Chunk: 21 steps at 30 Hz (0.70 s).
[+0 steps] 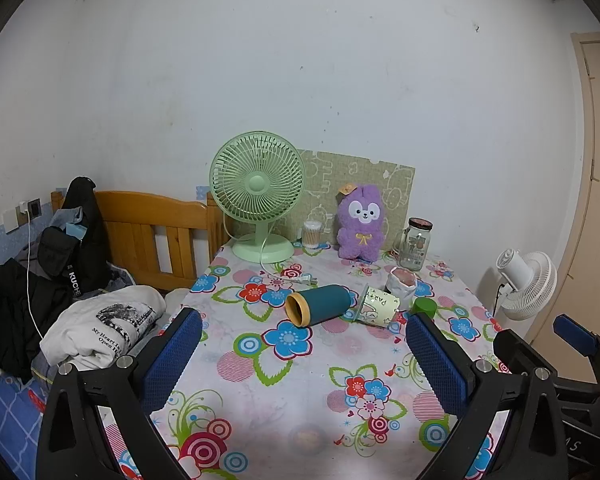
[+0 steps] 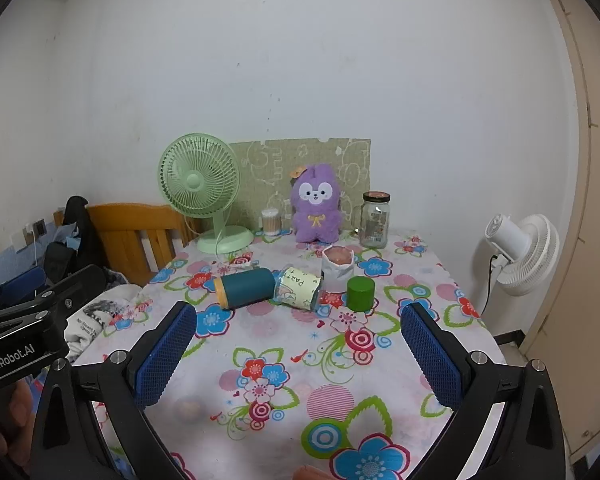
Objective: Flip cup upside down
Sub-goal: 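Move the right gripper to the lying teal cup and grasp it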
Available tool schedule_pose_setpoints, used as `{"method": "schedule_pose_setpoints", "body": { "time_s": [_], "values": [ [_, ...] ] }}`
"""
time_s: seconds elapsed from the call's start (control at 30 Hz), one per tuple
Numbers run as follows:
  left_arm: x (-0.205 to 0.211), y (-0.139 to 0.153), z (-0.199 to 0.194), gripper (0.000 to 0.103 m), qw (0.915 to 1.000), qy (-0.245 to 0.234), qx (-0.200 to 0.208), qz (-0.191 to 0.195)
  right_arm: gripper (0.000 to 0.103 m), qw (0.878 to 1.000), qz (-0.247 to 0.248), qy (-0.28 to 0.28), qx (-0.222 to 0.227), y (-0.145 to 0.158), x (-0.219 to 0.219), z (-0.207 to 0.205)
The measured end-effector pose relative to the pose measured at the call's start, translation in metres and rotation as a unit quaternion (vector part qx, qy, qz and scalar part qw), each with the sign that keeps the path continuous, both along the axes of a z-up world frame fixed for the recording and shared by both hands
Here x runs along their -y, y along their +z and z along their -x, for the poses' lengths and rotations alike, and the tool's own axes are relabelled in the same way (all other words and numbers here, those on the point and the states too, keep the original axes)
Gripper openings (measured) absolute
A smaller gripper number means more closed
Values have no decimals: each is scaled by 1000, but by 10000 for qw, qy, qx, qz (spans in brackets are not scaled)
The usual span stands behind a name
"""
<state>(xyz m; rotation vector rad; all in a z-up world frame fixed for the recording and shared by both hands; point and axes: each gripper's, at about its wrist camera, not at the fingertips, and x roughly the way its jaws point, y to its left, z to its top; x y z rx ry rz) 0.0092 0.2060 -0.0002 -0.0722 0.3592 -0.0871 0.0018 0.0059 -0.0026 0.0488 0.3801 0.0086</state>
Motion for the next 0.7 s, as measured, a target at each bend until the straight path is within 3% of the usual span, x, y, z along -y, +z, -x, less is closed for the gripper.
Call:
{"method": "schedule_pose_setpoints", "body": {
  "time_s": [0.7],
  "values": [
    [-6, -20, -15, 103, 9997, 18, -244, -6, 103, 9993, -28, 229, -308, -12, 1, -21]
  ]
}}
